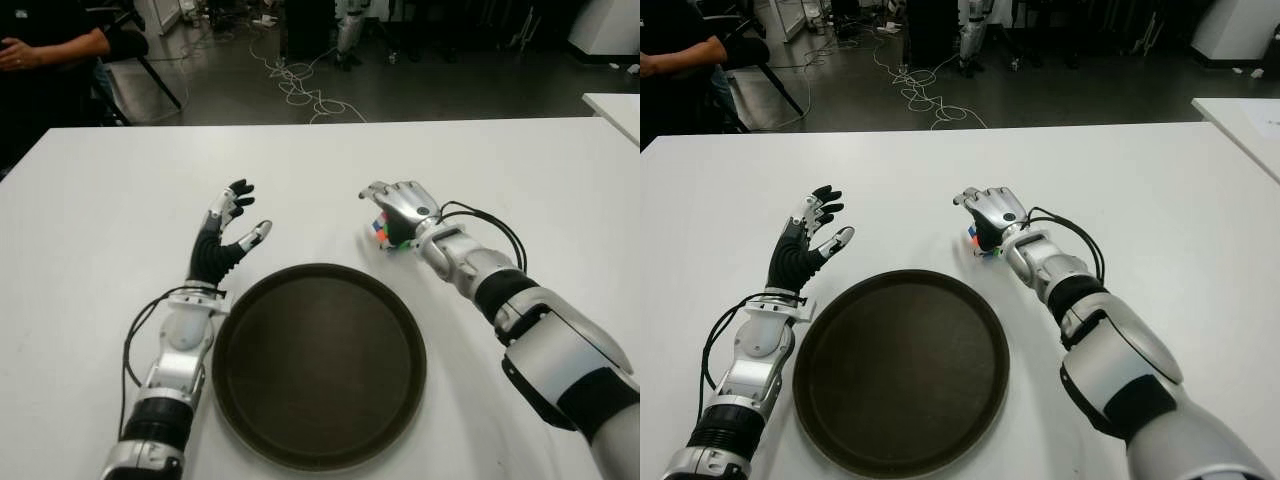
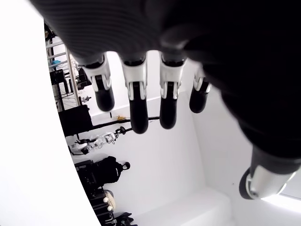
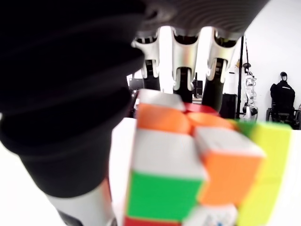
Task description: Pick up the Rubik's Cube and put it in the plate
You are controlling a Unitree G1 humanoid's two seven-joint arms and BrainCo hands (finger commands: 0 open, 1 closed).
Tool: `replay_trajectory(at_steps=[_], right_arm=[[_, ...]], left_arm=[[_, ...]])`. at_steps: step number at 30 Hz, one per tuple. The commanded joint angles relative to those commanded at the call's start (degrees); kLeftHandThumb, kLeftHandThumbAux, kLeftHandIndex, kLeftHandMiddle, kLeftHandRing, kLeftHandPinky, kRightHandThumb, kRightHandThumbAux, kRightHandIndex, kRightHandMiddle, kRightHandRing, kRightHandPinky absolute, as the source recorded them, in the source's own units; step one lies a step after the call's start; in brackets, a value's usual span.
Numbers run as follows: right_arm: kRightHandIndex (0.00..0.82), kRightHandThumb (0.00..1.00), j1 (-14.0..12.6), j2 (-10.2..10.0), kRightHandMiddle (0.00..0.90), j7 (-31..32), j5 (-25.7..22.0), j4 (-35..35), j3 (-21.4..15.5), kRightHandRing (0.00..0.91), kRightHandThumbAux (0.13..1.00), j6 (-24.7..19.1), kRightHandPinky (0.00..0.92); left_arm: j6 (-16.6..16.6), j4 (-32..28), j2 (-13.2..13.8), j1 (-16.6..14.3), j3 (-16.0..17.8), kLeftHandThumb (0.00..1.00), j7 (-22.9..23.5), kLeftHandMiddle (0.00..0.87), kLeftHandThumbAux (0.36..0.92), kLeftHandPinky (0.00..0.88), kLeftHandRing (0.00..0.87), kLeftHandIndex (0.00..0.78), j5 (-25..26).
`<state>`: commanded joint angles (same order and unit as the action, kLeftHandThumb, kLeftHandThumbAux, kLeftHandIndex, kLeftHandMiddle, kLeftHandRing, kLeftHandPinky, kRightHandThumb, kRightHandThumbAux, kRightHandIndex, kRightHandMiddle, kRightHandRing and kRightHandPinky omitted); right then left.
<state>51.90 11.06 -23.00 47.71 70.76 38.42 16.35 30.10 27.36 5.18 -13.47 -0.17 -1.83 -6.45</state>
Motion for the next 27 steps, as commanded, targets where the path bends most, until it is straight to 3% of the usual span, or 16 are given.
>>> replay_trajectory(at_steps=[7, 27], right_arm=[[0.262, 0.000, -0.4, 0.3, 0.337, -0.4, -0.5, -0.3, -1.2, 0.399, 0.904, 0.3, 0.433], [0.237, 0.000, -1.0, 0.7, 0.324, 0.0, -1.1, -1.0, -2.8, 0.381, 0.893, 1.1, 0.426]], left_arm=[[-0.2, -0.1, 0.0, 0.1, 0.0, 0.066, -0.4, 0.165, 0.579, 0.084, 0.139, 0.101, -0.4], [0.5, 0.1, 0.3, 0.1, 0.1, 0.083, 0.1, 0.173, 0.591, 0.078, 0.153, 0.106, -0.6]])
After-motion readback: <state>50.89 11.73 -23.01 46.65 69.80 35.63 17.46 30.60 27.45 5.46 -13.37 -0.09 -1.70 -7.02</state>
